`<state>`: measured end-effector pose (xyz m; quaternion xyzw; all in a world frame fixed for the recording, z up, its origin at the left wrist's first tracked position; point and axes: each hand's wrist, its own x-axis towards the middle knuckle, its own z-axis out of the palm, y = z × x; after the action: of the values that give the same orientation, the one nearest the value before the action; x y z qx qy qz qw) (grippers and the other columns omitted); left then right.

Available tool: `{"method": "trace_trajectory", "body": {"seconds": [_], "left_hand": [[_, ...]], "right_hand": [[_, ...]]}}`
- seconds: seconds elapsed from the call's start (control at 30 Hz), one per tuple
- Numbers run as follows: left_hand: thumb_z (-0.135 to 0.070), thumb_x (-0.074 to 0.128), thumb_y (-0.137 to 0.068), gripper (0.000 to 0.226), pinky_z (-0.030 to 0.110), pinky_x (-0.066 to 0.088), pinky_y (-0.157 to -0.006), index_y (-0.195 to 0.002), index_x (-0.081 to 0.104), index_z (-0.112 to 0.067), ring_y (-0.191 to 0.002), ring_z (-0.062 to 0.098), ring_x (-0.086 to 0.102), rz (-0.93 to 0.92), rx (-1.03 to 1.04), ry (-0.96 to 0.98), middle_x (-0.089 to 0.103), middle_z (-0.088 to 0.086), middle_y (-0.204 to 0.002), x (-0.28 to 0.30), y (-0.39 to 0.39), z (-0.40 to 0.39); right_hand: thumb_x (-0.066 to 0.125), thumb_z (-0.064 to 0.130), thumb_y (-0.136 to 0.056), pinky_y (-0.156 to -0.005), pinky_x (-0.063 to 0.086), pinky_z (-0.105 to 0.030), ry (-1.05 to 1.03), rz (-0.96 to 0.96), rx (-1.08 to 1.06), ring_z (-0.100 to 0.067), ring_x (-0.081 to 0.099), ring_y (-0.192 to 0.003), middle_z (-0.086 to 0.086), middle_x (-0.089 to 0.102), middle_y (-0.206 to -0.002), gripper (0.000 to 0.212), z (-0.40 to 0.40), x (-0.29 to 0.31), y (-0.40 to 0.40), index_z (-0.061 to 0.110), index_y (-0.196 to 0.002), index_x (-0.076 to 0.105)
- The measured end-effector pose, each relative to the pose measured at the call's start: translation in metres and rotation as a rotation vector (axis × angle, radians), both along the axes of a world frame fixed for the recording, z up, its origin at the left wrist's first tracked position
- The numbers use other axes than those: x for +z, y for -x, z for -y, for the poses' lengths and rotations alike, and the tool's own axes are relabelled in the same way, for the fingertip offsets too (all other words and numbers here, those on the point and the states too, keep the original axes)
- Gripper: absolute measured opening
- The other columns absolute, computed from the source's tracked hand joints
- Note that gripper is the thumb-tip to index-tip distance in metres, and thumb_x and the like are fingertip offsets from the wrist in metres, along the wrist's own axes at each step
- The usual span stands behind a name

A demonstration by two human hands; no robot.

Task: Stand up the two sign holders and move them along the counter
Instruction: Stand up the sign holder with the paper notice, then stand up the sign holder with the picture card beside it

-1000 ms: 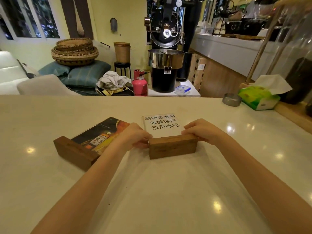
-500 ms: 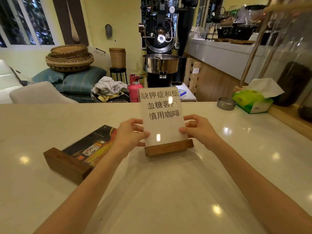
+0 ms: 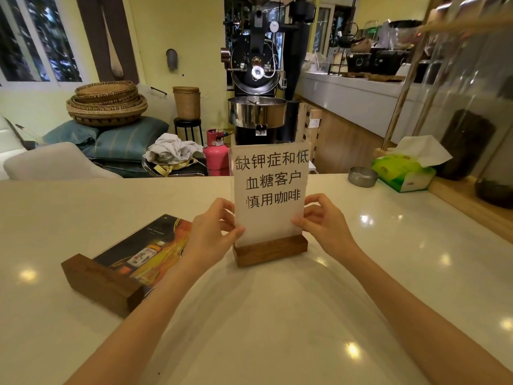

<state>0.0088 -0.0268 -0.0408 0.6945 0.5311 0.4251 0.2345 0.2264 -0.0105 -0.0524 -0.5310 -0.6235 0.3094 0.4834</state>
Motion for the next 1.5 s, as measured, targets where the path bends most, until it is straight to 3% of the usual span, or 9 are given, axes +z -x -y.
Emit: {"method": "trace_trajectory", "body": {"seconds": [0.33,0.5,0.63,0.8,0.93,1.07,1.2,1.37,1.5], "left_hand": [[-0.010,0.065,-0.080,0.028,0.011,0.047,-0.062,-0.093,0.042,-0.019,-0.074,0.003,0.059,-0.111,-0.082,0.010,0.058,-0.004,-0.090,0.001,0.004,0.000],[-0.010,0.063,-0.082,0.027,0.021,0.051,-0.070,-0.092,0.039,-0.020,-0.088,0.018,0.060,-0.154,-0.102,0.001,0.057,-0.003,-0.097,0.000,0.001,0.003],[-0.010,0.062,-0.083,0.026,0.022,0.052,-0.070,-0.093,0.039,-0.020,-0.090,0.020,0.060,-0.163,-0.103,0.001,0.056,-0.002,-0.097,0.001,0.000,0.006],[-0.022,0.063,-0.082,0.026,0.019,0.049,-0.068,-0.102,0.047,-0.016,-0.088,0.016,0.059,-0.192,-0.139,0.156,0.056,-0.001,-0.104,0.014,0.004,0.007],[-0.030,0.063,-0.082,0.044,0.028,0.050,-0.078,-0.121,0.047,-0.018,-0.096,0.015,0.059,-0.278,-0.138,0.286,0.058,0.004,-0.121,0.026,0.017,0.007],[-0.029,0.060,-0.084,0.037,0.022,0.048,-0.075,-0.118,0.055,-0.016,-0.097,0.014,0.057,-0.314,-0.123,0.241,0.061,0.003,-0.118,0.045,0.054,0.009],[-0.025,0.057,-0.087,0.026,0.026,0.047,-0.077,-0.109,0.065,-0.014,-0.091,0.014,0.056,-0.358,-0.053,0.227,0.063,0.000,-0.105,0.058,0.104,0.009],[-0.020,0.057,-0.087,0.026,0.035,0.049,-0.088,-0.110,0.064,-0.010,-0.099,0.022,0.058,-0.328,0.050,0.401,0.065,0.008,-0.107,0.050,0.156,0.000],[-0.017,0.057,-0.086,0.029,0.034,0.045,-0.087,-0.113,0.061,-0.006,-0.103,0.022,0.054,-0.260,0.120,0.547,0.062,0.011,-0.113,0.034,0.179,-0.003]], "right_hand": [[0.069,0.013,-0.077,-0.072,0.053,-0.020,0.010,0.053,-0.042,-0.021,0.065,-0.083,-0.005,0.065,-0.099,0.030,0.009,0.003,0.000,0.014,-0.096,0.046],[0.068,0.014,-0.079,-0.066,0.051,-0.012,0.001,0.081,-0.076,-0.017,0.063,-0.083,-0.007,0.067,-0.107,0.027,0.015,0.002,0.000,0.015,-0.095,0.046],[0.068,0.014,-0.079,-0.059,0.050,-0.007,-0.023,0.084,-0.104,-0.015,0.060,-0.082,-0.003,0.065,-0.101,0.029,0.019,-0.001,0.004,0.016,-0.096,0.044],[0.075,0.015,-0.072,-0.062,0.050,-0.025,-0.341,0.156,-0.379,-0.022,0.055,-0.068,0.003,0.054,-0.076,0.035,0.033,-0.006,0.018,0.018,-0.087,0.044],[0.071,0.013,-0.076,-0.061,0.050,-0.017,-0.411,0.243,-0.243,-0.013,0.057,-0.068,0.002,0.060,-0.080,0.023,0.045,0.003,0.054,0.020,-0.081,0.049],[0.065,0.017,-0.081,-0.061,0.047,-0.009,-0.240,0.215,-0.113,-0.002,0.054,-0.068,0.013,0.054,-0.073,0.013,0.055,0.013,0.102,0.018,-0.080,0.053],[0.061,0.018,-0.084,-0.050,0.053,-0.019,0.127,0.073,0.045,-0.012,0.063,-0.056,-0.006,0.066,-0.072,0.007,0.057,0.015,0.141,0.011,-0.086,0.059],[0.063,0.016,-0.084,-0.054,0.059,-0.030,0.670,-0.204,0.214,-0.021,0.069,-0.054,-0.018,0.068,-0.073,0.017,0.050,0.010,0.175,-0.001,-0.083,0.060],[0.063,0.013,-0.083,-0.052,0.059,-0.033,0.874,-0.281,0.230,-0.025,0.069,-0.051,-0.018,0.070,-0.061,0.022,0.046,0.004,0.190,-0.008,-0.087,0.061]]}}
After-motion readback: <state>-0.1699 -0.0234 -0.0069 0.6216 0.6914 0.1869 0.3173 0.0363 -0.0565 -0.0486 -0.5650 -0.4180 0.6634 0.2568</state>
